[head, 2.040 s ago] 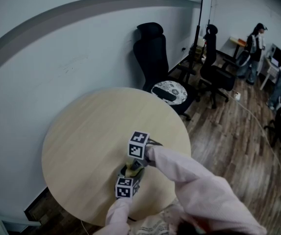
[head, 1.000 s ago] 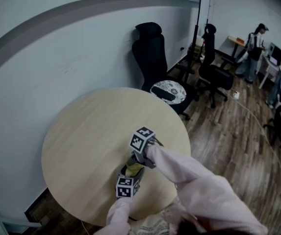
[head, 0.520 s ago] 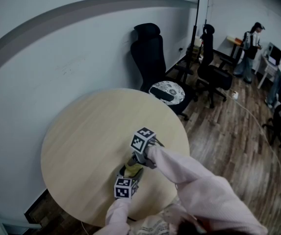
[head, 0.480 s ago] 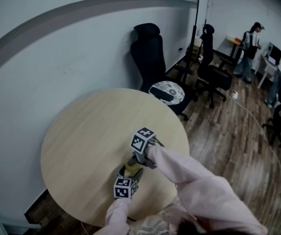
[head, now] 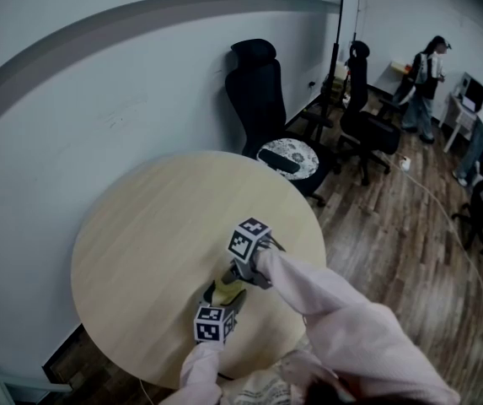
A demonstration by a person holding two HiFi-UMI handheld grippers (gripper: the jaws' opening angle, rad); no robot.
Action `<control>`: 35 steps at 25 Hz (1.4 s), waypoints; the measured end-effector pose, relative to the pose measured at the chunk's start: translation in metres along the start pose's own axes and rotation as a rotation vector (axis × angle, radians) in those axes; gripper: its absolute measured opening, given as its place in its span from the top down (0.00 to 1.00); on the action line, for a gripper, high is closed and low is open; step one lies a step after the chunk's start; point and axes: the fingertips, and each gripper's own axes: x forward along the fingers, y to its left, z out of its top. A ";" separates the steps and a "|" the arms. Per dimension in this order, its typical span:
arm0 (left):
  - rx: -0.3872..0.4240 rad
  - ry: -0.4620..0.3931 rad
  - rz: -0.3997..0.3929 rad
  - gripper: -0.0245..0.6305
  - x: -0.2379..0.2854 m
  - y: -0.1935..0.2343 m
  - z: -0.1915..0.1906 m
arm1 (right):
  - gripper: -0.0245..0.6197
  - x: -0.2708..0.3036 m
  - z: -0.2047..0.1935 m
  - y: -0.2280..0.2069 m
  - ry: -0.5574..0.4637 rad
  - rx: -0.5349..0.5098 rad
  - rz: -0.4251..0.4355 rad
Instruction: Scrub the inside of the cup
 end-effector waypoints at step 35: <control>-0.048 -0.159 0.124 0.82 -0.092 0.008 0.047 | 0.92 -0.090 -0.026 0.027 -0.735 -0.403 0.024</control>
